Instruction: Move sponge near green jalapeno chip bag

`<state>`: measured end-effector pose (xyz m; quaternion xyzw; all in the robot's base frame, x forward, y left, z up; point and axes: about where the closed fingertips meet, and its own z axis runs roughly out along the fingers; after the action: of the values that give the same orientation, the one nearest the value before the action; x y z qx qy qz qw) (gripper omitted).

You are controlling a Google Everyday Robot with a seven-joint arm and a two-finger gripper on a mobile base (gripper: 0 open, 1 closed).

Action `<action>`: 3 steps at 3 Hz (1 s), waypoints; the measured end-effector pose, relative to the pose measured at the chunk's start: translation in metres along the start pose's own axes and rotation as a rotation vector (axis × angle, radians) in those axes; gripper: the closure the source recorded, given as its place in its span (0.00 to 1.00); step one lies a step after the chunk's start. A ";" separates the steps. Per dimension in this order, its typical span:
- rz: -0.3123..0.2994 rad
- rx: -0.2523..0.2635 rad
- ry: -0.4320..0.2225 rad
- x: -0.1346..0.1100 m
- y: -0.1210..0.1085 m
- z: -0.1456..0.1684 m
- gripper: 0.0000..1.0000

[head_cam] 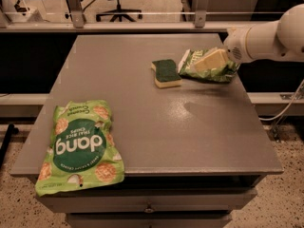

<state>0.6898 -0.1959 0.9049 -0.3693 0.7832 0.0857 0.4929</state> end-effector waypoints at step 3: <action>-0.218 0.162 -0.437 -0.160 -0.086 -0.141 0.00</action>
Offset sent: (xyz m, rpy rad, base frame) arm 0.0090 -0.0783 0.2830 0.1453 -0.5914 0.0876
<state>0.6856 -0.2488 1.1290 -0.3835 0.6178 0.0468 0.6849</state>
